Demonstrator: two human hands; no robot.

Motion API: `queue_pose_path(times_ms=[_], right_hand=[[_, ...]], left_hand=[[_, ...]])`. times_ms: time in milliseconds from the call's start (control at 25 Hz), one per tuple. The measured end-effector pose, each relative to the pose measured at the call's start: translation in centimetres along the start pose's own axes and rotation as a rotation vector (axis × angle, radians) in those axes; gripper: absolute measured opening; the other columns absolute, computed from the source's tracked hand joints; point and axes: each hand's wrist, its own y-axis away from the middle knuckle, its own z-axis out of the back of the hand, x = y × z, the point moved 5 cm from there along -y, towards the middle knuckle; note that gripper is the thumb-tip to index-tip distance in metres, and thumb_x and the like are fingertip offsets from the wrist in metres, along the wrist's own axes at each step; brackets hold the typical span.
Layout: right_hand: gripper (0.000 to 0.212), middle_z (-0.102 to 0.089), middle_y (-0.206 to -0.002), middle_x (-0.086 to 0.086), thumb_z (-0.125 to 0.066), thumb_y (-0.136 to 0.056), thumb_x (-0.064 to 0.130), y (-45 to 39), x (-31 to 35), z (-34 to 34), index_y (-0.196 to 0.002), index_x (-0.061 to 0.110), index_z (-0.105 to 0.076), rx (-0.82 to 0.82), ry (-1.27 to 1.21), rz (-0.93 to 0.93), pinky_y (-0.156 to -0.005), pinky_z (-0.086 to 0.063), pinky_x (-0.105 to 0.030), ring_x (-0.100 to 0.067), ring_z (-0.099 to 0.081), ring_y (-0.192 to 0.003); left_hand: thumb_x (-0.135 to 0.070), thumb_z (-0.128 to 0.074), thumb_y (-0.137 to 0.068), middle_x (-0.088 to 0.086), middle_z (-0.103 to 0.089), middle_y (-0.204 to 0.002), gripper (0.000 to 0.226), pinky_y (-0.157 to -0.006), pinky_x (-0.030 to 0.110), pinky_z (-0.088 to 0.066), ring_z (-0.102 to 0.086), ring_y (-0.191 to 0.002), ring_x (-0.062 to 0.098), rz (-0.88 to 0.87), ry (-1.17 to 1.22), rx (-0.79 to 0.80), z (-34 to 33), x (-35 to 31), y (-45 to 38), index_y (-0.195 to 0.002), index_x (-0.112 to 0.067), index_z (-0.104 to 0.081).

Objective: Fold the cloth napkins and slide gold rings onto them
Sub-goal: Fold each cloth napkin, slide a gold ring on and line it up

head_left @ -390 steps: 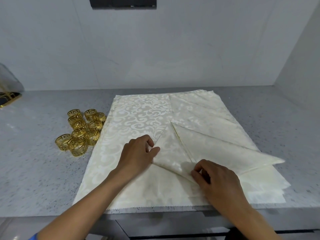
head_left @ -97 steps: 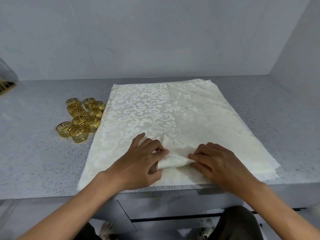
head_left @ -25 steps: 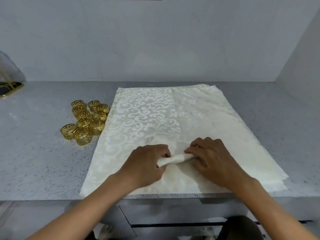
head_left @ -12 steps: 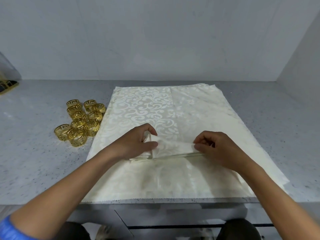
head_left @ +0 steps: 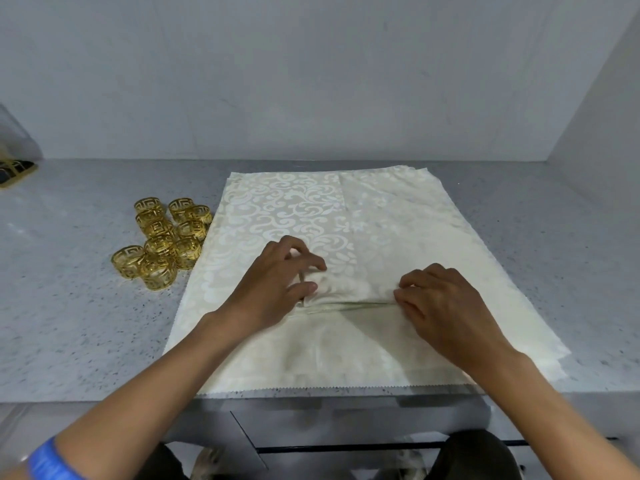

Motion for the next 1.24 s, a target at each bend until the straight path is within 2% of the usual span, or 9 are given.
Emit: queue_pose_path(times_ms=[200, 280, 360, 480, 680, 760, 880, 1040, 1240], right_hand=[[0.011, -0.066, -0.074, -0.006, -0.070, -0.073, 0.001, -0.3, 2.8, 0.2, -0.070, 0.012, -0.068, -0.048, 0.035, -0.129, -0.077, -0.048, -0.039, -0.028, -0.059, -0.070], [0.028, -0.069, -0.112, -0.016, -0.053, -0.088, 0.013, -1.3, 5.7, -0.8, -0.108, 0.003, -0.070, 0.028, -0.062, -0.096, -0.103, -0.045, -0.041, -0.032, -0.065, -0.104], [0.059, -0.032, -0.157, -0.012, -0.020, -0.104, 0.038, -1.7, 8.2, -1.9, -0.149, 0.003, -0.035, 0.207, -0.219, -0.058, -0.122, -0.018, -0.037, -0.023, -0.031, -0.145], [0.074, 0.014, -0.163, 0.003, 0.004, -0.094, 0.059, -1.2, 8.7, -3.2, -0.157, 0.020, 0.008, 0.384, -0.250, -0.049, -0.122, 0.010, -0.035, -0.014, 0.018, -0.149], [0.069, 0.012, -0.162, 0.009, 0.002, -0.095, 0.056, -0.7, 8.1, -3.4, -0.157, 0.026, 0.001, 0.367, -0.205, -0.066, -0.119, 0.015, -0.030, -0.019, 0.015, -0.150], [0.079, 0.015, -0.160, 0.008, 0.012, -0.090, 0.061, 0.3, 6.3, -3.0, -0.157, 0.020, 0.003, 0.331, -0.193, -0.158, -0.118, 0.014, -0.026, -0.013, 0.012, -0.151], [0.088, 0.016, -0.163, 0.006, 0.019, -0.078, 0.060, 1.9, 4.6, -2.3, -0.156, 0.021, 0.010, 0.413, -0.164, -0.242, -0.118, 0.014, -0.024, -0.008, 0.016, -0.149], [0.095, -0.006, -0.165, -0.008, 0.027, -0.083, 0.062, 0.3, 6.0, -2.0, -0.157, 0.013, -0.008, 0.316, -0.069, -0.269, -0.123, 0.000, -0.039, -0.026, -0.002, -0.152], [0.074, 0.024, -0.157, 0.020, 0.030, -0.078, 0.069, 0.5, 7.9, -3.7, -0.148, 0.051, 0.017, 0.383, -0.109, -0.091, -0.118, 0.013, -0.042, -0.018, 0.020, -0.149]], left_hand=[[-0.025, -0.065, -0.088, -0.012, -0.065, -0.103, 0.017, -0.072, 0.033, -0.032, -0.046, -0.095, 0.017, -0.333, -0.421, -0.028, 0.3, -2.2, -0.5, -0.096, -0.034, -0.076], [-0.014, -0.065, -0.088, -0.006, -0.065, -0.100, 0.015, -0.068, 0.031, -0.030, -0.053, -0.091, 0.022, -0.379, -0.525, 0.102, -0.3, -3.5, -1.0, -0.091, -0.026, -0.075], [-0.006, -0.053, -0.090, -0.003, -0.062, -0.097, 0.021, -0.064, 0.030, -0.032, -0.057, -0.087, 0.023, -0.247, -0.565, 0.243, -0.6, -4.3, -1.2, -0.095, -0.019, -0.069], [-0.008, -0.042, -0.091, 0.002, -0.061, -0.097, 0.018, -0.067, 0.030, -0.033, -0.059, -0.091, 0.025, 0.069, -0.572, 0.276, -0.5, -5.7, -1.4, -0.099, -0.015, -0.057], [-0.019, -0.038, -0.101, 0.007, -0.059, -0.118, 0.030, -0.082, 0.035, -0.042, -0.051, -0.103, 0.027, 0.037, -0.611, 0.094, -3.6, -6.9, 0.6, -0.127, -0.010, -0.050], [-0.027, -0.050, -0.100, 0.005, -0.059, -0.129, 0.037, -0.080, 0.036, -0.048, -0.056, -0.101, 0.027, 0.025, -0.552, 0.048, -3.7, -5.1, 1.8, -0.131, -0.009, -0.055], [-0.034, -0.037, -0.105, -0.001, -0.042, -0.151, 0.047, -0.092, 0.037, -0.043, -0.050, -0.115, 0.026, 0.091, -0.448, 0.067, -3.6, -4.8, 2.8, -0.146, -0.012, -0.041], [-0.034, -0.028, -0.106, -0.013, -0.018, -0.161, 0.047, -0.106, 0.037, -0.030, -0.029, -0.134, 0.019, 0.201, -0.303, 0.091, -3.3, -4.0, 2.9, -0.152, -0.026, -0.027], [-0.037, -0.046, -0.101, -0.009, -0.041, -0.153, 0.045, -0.114, 0.036, -0.030, -0.037, -0.137, 0.011, 0.315, 0.201, 0.052, -0.6, -3.4, 4.4, -0.144, -0.025, -0.047]])
